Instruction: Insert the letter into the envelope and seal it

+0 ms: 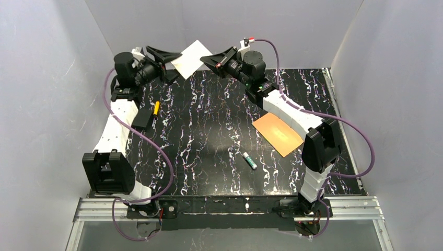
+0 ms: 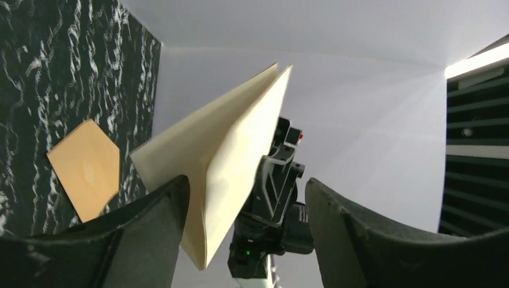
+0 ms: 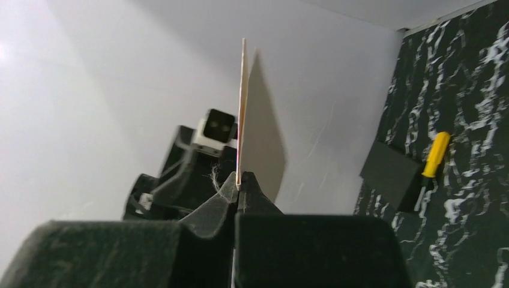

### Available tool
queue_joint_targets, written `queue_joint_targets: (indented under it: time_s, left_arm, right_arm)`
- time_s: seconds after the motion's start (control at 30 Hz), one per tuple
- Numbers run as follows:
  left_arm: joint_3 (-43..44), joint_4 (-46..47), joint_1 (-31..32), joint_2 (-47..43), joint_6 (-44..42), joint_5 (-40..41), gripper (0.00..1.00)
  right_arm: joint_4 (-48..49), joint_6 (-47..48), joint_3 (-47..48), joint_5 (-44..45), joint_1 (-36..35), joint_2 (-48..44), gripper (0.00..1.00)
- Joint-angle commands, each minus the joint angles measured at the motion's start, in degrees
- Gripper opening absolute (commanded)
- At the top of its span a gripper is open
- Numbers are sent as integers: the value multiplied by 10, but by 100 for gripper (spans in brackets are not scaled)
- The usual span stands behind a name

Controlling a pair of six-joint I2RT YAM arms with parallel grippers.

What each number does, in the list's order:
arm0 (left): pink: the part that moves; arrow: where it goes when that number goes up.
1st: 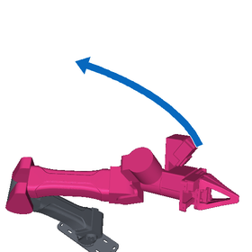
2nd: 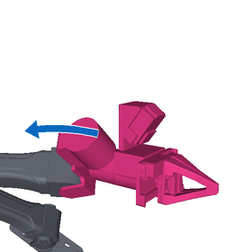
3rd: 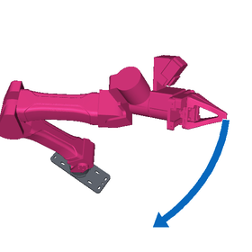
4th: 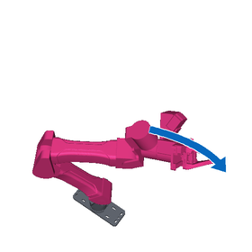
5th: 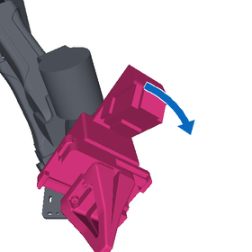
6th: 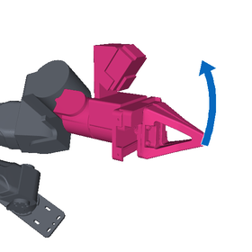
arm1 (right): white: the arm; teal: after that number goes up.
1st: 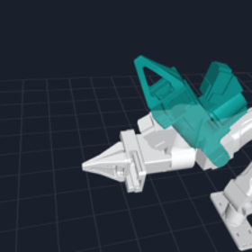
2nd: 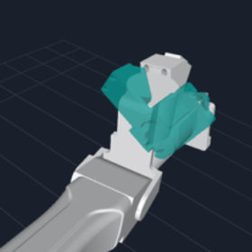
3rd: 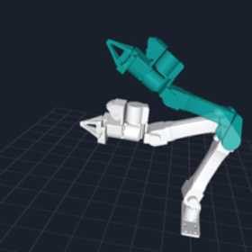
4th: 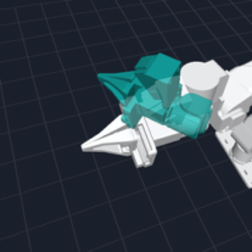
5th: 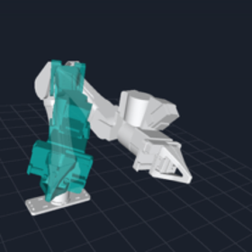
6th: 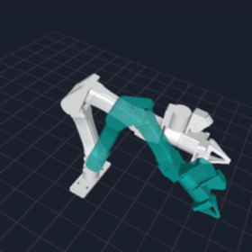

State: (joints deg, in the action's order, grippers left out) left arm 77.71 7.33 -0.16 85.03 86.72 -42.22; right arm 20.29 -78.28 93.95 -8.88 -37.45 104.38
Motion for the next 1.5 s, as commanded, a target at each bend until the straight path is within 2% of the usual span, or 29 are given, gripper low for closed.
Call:
queue_joint_targets:
  time_s: [0.0, 0.07, 0.13, 0.23, 0.33, 0.53, 0.63, 0.73, 0.83, 1.03, 1.17, 1.37, 1.4, 1.47]
  left_arm:
    - [98, -110, -23, -19, -118, 5, 79]
    - [127, -184, -23, -24, -177, 34, 93]
    - [126, -187, -23, -31, -192, 39, 98]
    - [97, -114, -19, -25, -142, 11, 98]
    - [81, -44, -7, -13, -117, -15, 98]
    - [115, 11, 41, -8, -155, -33, 98]
    - [97, 55, 46, -23, -147, -10, 98]
    - [59, 71, 46, -64, -160, 42, 98]
    - [42, 72, 46, -77, -165, 61, 98]
    - [29, 73, 46, -80, -147, 69, 92]
    - [39, 74, 46, -86, -191, 63, 97]
    - [43, 74, 50, -54, -154, 43, 98]
    - [48, 74, 50, -45, -137, 36, 97]
    - [63, 74, 54, -28, -112, 15, 87]
  right_arm:
    - [-8, 83, 36, 23, 16, -47, 1]
    - [-9, 108, 35, 32, 20, -58, 1]
    - [24, 109, 13, 47, 26, -72, 1]
    - [99, 81, -23, 75, 27, -81, 1]
    - [161, 36, -19, 69, 27, -59, 1]
    - [179, -19, 13, 59, 18, -20, 1]
    - [177, -26, 14, 55, 12, -13, 1]
    - [175, -36, 12, 56, 12, -9, 1]
    - [172, -38, 17, 51, 12, -3, 1]
    - [162, -46, 16, 60, 13, -2, 1]
    - [143, -34, 28, 60, 13, 1, 1]
    - [157, -50, 41, 40, 12, 14, 1]
    - [158, -50, 39, 40, 11, 14, 1]
    - [158, -48, 34, 43, 10, 13, 1]
